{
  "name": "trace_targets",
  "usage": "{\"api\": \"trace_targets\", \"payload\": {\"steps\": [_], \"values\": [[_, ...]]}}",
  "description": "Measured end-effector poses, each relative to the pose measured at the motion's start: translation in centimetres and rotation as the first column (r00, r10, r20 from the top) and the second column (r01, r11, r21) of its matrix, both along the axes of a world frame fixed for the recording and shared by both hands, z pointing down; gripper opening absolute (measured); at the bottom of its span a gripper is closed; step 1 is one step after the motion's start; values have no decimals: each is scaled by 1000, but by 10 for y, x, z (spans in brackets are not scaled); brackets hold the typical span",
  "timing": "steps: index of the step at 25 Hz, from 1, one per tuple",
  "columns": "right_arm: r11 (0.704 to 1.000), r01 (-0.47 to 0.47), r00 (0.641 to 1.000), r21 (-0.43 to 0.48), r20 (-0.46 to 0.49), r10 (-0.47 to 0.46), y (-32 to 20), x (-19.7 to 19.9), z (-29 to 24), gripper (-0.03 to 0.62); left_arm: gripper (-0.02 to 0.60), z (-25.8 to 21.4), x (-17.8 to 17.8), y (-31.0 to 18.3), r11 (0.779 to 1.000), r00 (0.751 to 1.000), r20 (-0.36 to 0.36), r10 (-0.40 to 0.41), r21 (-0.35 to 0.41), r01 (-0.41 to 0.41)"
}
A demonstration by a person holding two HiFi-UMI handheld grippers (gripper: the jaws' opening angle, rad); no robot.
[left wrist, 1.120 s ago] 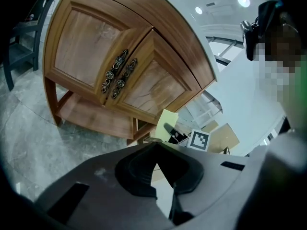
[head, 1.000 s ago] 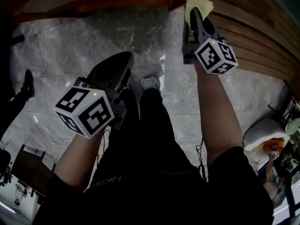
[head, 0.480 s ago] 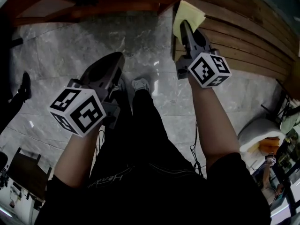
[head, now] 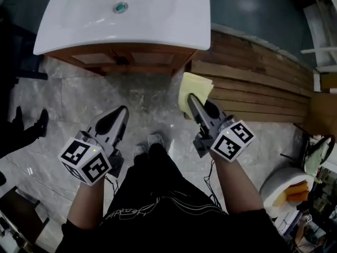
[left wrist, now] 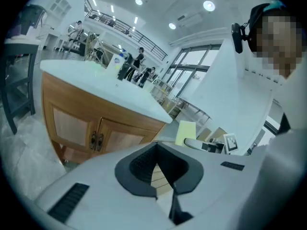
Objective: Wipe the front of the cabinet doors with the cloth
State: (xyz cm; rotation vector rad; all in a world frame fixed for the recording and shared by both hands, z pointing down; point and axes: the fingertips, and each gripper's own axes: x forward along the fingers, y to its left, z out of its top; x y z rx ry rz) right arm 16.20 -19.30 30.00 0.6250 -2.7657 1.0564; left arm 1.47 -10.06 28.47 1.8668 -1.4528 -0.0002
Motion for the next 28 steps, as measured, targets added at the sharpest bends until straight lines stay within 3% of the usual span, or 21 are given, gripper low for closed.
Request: {"api": "trace_targets", "payload": {"steps": [4,7,13,20,28], "values": [[983,150,988,105,-41,-147,30,-3,-85,41,6,-62,19,21,994,996,37,79,69,-81],[960,187,982,210,-36,-184,46,-5,-141,41,6,-105,22,36,984,990,89,107,136,-118],[911,264,964,316,-51,-262,169,4,-224,41,6,-192,33,131,957,989,95,117,256,-138],[913,248,966,325,-14,-258,307,28,-278,41,6,-258,56,253,922,977,158,141,338,-188],[912,254,954,323,71,-291,390,41,-325,41,6,-309,73,340,895,980,166,107,414,-168]]}}
